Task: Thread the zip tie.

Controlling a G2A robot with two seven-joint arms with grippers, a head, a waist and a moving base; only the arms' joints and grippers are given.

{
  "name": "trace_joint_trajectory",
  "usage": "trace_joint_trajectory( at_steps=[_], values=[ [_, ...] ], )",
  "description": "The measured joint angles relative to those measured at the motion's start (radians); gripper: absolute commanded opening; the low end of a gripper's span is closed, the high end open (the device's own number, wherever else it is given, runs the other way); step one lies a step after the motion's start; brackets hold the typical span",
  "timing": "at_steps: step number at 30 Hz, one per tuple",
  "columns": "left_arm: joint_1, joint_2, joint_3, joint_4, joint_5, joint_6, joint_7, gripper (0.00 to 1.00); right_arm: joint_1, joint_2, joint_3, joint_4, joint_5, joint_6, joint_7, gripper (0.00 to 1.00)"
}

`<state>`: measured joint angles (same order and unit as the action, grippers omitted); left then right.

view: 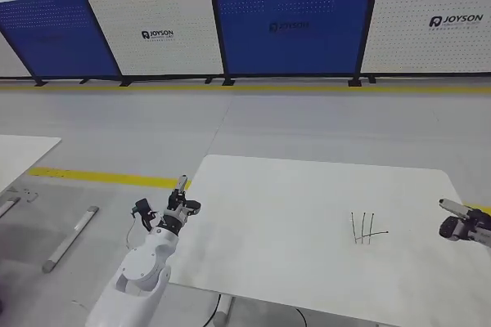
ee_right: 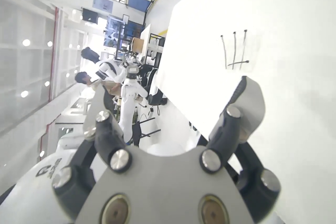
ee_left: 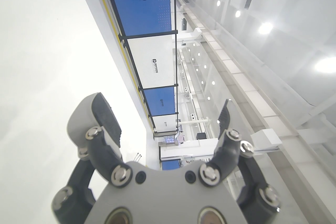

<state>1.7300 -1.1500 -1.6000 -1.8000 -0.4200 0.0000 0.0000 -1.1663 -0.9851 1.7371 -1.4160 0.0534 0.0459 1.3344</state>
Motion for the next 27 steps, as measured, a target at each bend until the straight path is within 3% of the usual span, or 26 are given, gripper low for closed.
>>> trace_joint_trajectory(
  at_steps=[7,20,22,27],
  values=[
    [0.000,0.000,0.000,0.000,0.000,0.000,0.000,1.00,0.130,-0.012,-0.187,0.161,-0.109,0.022,-0.059,1.00],
    [0.000,0.000,0.000,0.000,0.000,0.000,0.000,1.00,0.126,-0.011,-0.194,0.153,-0.116,0.014,-0.051,1.00],
    [0.000,0.000,0.000,0.000,0.000,0.000,0.000,1.00,0.116,-0.008,-0.213,0.155,-0.123,-0.057,-0.008,1.00],
    [0.000,0.000,0.000,0.000,0.000,0.000,0.000,1.00,0.142,0.002,-0.215,0.292,-0.047,-0.244,0.058,1.00]
  ],
)
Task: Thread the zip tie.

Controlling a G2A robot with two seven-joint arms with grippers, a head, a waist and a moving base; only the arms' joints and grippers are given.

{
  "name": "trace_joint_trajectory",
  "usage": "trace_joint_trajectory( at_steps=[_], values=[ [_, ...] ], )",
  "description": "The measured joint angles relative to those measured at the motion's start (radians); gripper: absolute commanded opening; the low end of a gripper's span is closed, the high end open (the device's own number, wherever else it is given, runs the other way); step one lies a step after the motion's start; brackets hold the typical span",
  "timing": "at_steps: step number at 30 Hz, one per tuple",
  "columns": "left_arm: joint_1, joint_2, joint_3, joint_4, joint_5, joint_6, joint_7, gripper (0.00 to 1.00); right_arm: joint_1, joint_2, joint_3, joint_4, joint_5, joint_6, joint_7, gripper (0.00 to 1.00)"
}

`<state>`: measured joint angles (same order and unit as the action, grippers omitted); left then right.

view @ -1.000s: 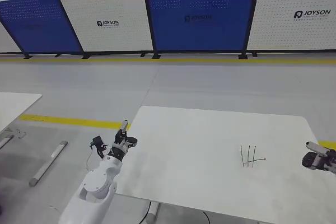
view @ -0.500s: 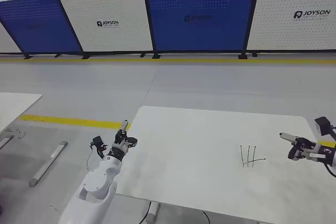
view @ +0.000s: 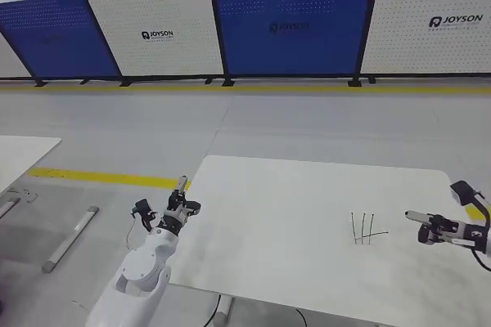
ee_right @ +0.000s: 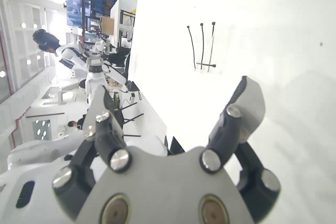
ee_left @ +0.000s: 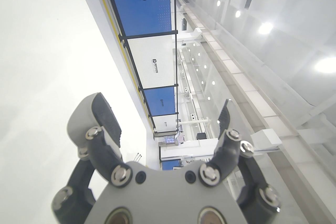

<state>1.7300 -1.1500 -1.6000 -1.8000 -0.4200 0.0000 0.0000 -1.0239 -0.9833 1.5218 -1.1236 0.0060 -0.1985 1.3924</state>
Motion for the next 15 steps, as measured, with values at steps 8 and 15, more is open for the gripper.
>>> trace_joint_trajectory(
  at_steps=[8,15],
  values=[
    [0.000,0.000,0.000,0.000,0.000,0.000,0.000,1.00,0.114,0.029,-0.231,0.164,0.030,-0.143,-0.002,1.00],
    [0.000,0.000,0.000,0.000,0.000,0.000,0.000,1.00,0.139,0.031,-0.253,0.189,0.024,-0.141,-0.002,1.00]
  ],
)
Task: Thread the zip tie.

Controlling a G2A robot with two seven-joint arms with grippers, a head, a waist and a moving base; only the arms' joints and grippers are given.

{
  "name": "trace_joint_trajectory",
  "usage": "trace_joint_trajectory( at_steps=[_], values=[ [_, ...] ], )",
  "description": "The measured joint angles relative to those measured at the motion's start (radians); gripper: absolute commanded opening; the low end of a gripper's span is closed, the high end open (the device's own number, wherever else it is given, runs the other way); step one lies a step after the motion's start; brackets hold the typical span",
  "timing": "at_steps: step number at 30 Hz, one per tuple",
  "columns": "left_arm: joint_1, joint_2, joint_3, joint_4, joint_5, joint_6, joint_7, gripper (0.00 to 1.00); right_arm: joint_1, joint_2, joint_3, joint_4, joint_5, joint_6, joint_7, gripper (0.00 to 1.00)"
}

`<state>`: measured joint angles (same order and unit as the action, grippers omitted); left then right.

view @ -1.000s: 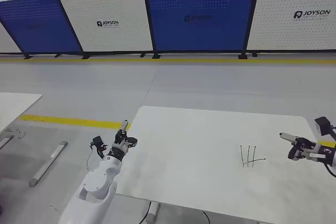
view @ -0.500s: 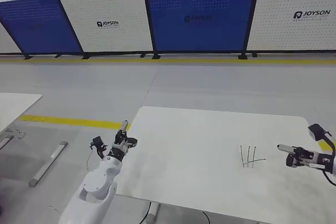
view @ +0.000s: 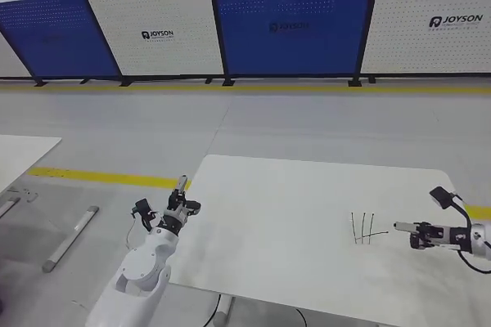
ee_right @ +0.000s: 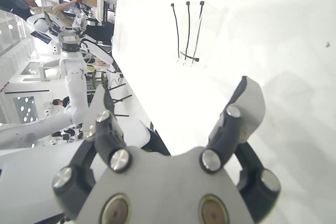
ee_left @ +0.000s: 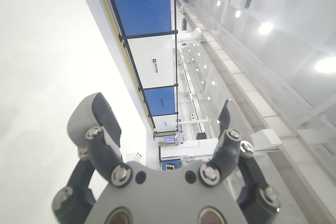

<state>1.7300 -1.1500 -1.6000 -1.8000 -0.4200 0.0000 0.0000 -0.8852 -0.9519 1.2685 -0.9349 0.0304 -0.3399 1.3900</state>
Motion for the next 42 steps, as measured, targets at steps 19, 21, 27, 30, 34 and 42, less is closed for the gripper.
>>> trace_joint_trajectory(
  at_steps=[19,21,27,30,34,42],
  values=[
    [0.000,0.000,0.000,0.000,0.000,0.000,0.000,1.00,0.145,-0.046,-0.226,0.184,0.083,0.000,-0.010,1.00],
    [0.000,0.000,0.000,0.000,0.000,0.000,0.000,1.00,0.148,-0.047,-0.227,0.193,0.081,0.000,-0.013,1.00],
    [0.000,0.000,0.000,0.000,0.000,0.000,0.000,1.00,0.147,-0.046,-0.226,0.190,0.081,0.000,-0.012,1.00],
    [0.000,0.000,0.000,0.000,0.000,0.000,0.000,1.00,0.147,-0.046,-0.226,0.190,0.081,0.000,-0.012,1.00],
    [0.000,0.000,0.000,0.000,0.000,0.000,0.000,1.00,0.142,-0.052,-0.236,0.189,0.078,0.028,-0.050,1.00],
    [0.000,0.000,0.000,0.000,0.000,0.000,0.000,1.00,0.172,-0.065,-0.256,0.245,0.090,0.048,-0.049,0.62]
  ],
)
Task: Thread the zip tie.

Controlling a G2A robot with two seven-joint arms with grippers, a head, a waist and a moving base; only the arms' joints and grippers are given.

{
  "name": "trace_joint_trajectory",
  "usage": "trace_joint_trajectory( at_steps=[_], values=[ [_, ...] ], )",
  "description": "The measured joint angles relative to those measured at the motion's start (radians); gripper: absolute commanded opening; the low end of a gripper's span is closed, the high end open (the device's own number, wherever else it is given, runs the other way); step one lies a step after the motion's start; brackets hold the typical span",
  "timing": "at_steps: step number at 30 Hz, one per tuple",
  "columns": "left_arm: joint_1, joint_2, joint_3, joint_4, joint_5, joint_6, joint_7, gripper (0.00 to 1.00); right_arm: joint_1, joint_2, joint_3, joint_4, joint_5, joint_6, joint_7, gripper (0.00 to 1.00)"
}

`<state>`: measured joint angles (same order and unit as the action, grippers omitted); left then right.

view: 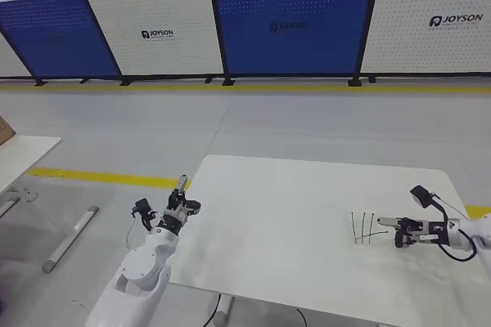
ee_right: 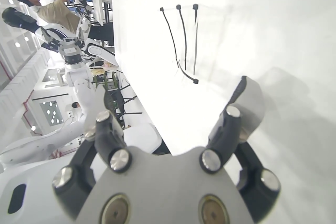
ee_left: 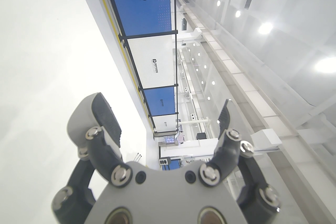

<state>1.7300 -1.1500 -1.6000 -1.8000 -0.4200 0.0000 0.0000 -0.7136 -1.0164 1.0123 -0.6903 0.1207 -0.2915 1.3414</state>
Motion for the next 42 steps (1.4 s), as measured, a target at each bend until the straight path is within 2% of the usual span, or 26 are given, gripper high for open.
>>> trace_joint_trajectory(
  at_steps=[1,2,3,6,10,11,13,14,17,19,22,23,25,29,34,35,36,41,42],
  values=[
    [0.000,0.000,0.000,0.000,0.000,0.000,0.000,1.00,0.006,-0.002,-0.003,0.012,0.001,0.001,0.000,0.62],
    [0.000,0.000,0.000,0.000,0.000,0.000,0.000,1.00,0.010,-0.004,-0.006,0.022,0.004,0.001,0.001,0.70],
    [0.000,0.000,0.000,0.000,0.000,0.000,0.000,1.00,0.014,-0.006,-0.009,0.031,0.006,0.001,0.004,0.73],
    [0.000,0.000,0.000,0.000,0.000,0.000,0.000,1.00,0.026,-0.014,-0.017,0.063,0.015,-0.003,0.011,0.76],
    [0.000,0.000,0.000,0.000,0.000,0.000,0.000,1.00,0.041,-0.024,-0.031,0.102,0.019,-0.015,0.020,0.73],
    [0.000,0.000,0.000,0.000,0.000,0.000,0.000,1.00,0.044,-0.026,-0.034,0.110,0.021,-0.017,0.021,0.65],
    [0.000,0.000,0.000,0.000,0.000,0.000,0.000,1.00,0.052,-0.030,-0.038,0.127,0.024,-0.021,0.024,0.58],
    [0.000,0.000,0.000,0.000,0.000,0.000,0.000,1.00,0.055,-0.031,-0.040,0.134,0.025,-0.023,0.025,0.47],
    [0.000,0.000,0.000,0.000,0.000,0.000,0.000,1.00,0.065,-0.037,-0.045,0.154,0.028,-0.025,0.027,0.36],
    [0.000,0.000,0.000,0.000,0.000,0.000,0.000,1.00,0.072,-0.040,-0.048,0.166,0.029,-0.027,0.028,0.33],
    [0.000,0.000,0.000,0.000,0.000,0.000,0.000,1.00,0.080,-0.045,-0.052,0.181,0.031,-0.028,0.030,0.33],
    [0.000,0.000,0.000,0.000,0.000,0.000,0.000,1.00,0.082,-0.046,-0.053,0.186,0.032,-0.028,0.031,0.36],
    [0.000,0.000,0.000,0.000,0.000,0.000,0.000,1.00,0.088,-0.049,-0.056,0.197,0.033,-0.025,0.035,0.33],
    [0.000,0.000,0.000,0.000,0.000,0.000,0.000,1.00,0.096,-0.056,-0.061,0.216,0.038,-0.020,0.042,0.36],
    [0.000,0.000,0.000,0.000,0.000,0.000,0.000,1.00,0.106,-0.064,-0.069,0.243,0.040,-0.023,0.047,0.33],
    [0.000,0.000,0.000,0.000,0.000,0.000,0.000,1.00,0.108,-0.065,-0.070,0.247,0.040,-0.023,0.048,0.31],
    [0.000,0.000,0.000,0.000,0.000,0.000,0.000,1.00,0.110,-0.067,-0.071,0.252,0.041,-0.024,0.048,0.25],
    [0.000,0.000,0.000,0.000,0.000,0.000,0.000,1.00,0.119,-0.072,-0.074,0.274,0.045,-0.030,0.049,0.18],
    [0.000,0.000,0.000,0.000,0.000,0.000,0.000,1.00,0.120,-0.073,-0.075,0.279,0.046,-0.030,0.049,0.08]
  ],
)
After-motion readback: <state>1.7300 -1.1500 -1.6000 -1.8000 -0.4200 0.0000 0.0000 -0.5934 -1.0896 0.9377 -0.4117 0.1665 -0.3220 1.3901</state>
